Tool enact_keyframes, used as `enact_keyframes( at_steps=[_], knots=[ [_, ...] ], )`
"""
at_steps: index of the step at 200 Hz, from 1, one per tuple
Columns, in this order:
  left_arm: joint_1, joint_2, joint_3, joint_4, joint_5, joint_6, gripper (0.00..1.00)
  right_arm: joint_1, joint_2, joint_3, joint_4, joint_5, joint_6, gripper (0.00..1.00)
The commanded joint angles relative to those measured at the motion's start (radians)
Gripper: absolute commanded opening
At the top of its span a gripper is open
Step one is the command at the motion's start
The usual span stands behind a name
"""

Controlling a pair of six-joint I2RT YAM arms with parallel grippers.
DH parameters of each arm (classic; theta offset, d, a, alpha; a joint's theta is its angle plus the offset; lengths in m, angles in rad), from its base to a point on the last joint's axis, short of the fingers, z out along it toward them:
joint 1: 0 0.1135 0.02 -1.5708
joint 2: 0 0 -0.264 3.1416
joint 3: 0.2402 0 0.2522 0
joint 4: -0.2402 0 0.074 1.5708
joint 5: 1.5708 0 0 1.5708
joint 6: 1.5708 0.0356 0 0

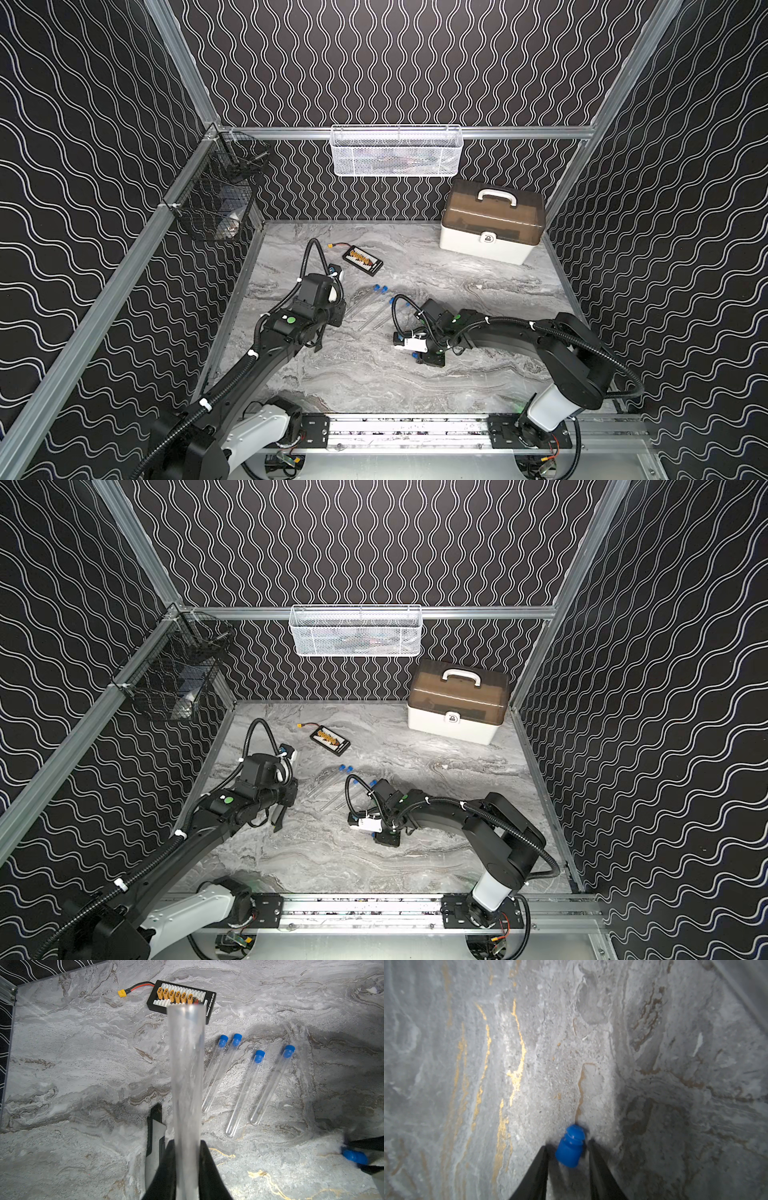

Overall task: Insert stoppers into test tubes
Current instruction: Pick up the stopper from the center of the board.

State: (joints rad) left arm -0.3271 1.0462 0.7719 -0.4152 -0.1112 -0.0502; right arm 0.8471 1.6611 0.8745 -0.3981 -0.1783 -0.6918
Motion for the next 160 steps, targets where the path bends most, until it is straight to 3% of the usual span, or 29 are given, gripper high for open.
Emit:
enact_keyframes(
  at_steps=[1, 119, 160],
  knots=[
    [0.000, -0.004, 0.000, 0.013, -0.006, 0.019, 0.00, 0.000, 0.015, 0.012, -0.008, 0.026, 0.002, 0.33],
    [0.000, 0.000, 0.004, 0.012, -0.004, 0.019, 0.00, -0.002, 0.031, 0.027, -0.021, 0.047, 0.031, 0.25],
    [0.000, -0.002, 0.003, 0.012, -0.007, 0.021, 0.00, -0.002, 0.025, 0.037, -0.039, 0.049, 0.043, 0.35]
  ],
)
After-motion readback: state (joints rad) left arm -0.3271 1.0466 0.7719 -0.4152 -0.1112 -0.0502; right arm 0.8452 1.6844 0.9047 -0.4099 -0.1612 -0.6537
